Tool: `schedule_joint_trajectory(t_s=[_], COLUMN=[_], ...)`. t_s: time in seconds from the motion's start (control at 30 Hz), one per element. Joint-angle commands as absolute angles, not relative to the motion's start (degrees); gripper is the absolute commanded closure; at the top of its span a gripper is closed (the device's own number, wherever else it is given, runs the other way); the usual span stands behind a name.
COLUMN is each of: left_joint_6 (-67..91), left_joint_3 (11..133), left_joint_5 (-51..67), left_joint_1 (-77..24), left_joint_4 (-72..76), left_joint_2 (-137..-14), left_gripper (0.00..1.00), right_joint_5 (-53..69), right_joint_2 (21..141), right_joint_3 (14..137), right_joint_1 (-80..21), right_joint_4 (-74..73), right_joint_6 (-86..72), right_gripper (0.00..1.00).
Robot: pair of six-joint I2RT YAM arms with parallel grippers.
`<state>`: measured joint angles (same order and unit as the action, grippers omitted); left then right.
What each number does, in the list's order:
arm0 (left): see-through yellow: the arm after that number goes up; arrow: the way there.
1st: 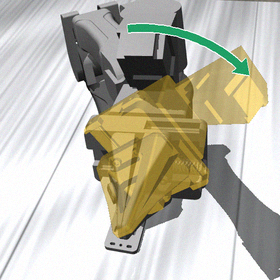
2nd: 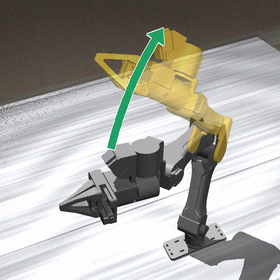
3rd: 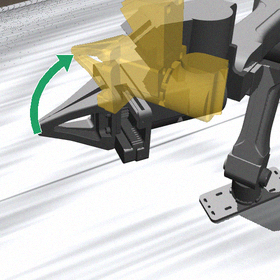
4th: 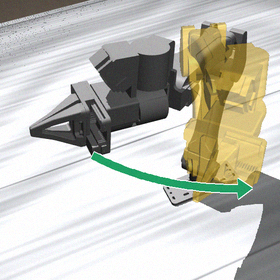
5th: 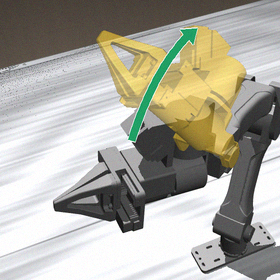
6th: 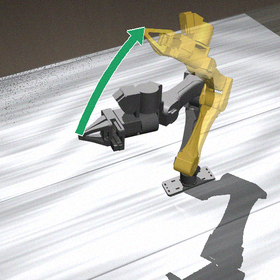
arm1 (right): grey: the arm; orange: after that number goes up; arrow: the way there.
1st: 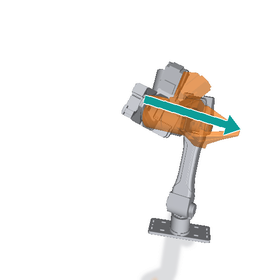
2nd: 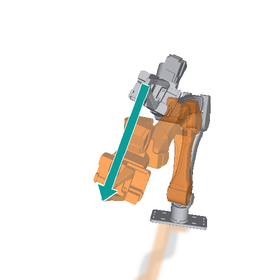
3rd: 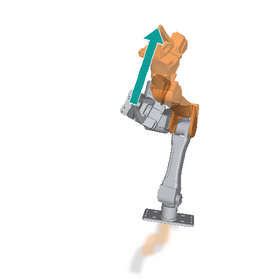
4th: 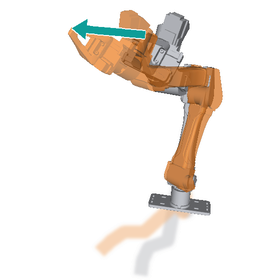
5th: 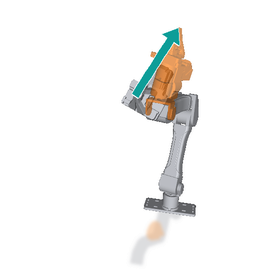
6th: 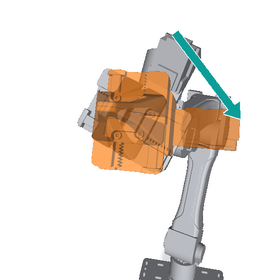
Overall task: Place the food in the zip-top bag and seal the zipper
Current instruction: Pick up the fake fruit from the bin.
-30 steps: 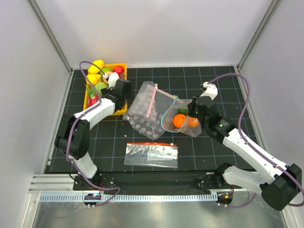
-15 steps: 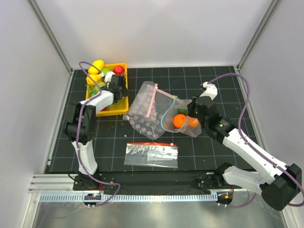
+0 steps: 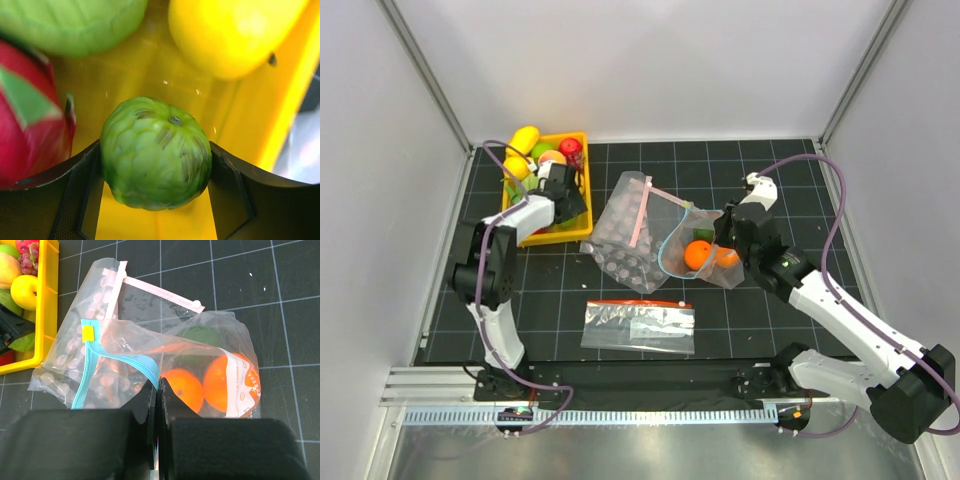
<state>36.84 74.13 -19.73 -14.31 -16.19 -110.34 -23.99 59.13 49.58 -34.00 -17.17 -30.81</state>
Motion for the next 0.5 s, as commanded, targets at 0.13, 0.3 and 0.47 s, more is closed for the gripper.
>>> schedule_joint_trajectory(t_s=[0.13, 0.3, 0.47], left_joint_6=[39.20, 39.03, 38.23], left_joint_3=[67.07, 61.79, 60.29], left_joint_5=[-16.38, -7.83, -5.88], left_joint_1=[-20.47, -25.74, -34.34], left_joint_4=[-11.96, -4.66, -2.46], left_joint_2=[-93.88, -85.26, -78.50], left_gripper=[0.44, 0.44, 0.43], right_joint_5=[-23.73, -22.76, -24.43], right_joint_2=[59.50, 59.50, 58.27], right_joint_3=[50.10, 50.54, 49.92], right_joint_1=[-33.84, -33.84, -33.84], right_joint_4=[-14.15, -14.50, -14.15], right_joint_6=[-31.55, -31.20, -31.02], right_gripper=[0.99, 0.99, 0.99])
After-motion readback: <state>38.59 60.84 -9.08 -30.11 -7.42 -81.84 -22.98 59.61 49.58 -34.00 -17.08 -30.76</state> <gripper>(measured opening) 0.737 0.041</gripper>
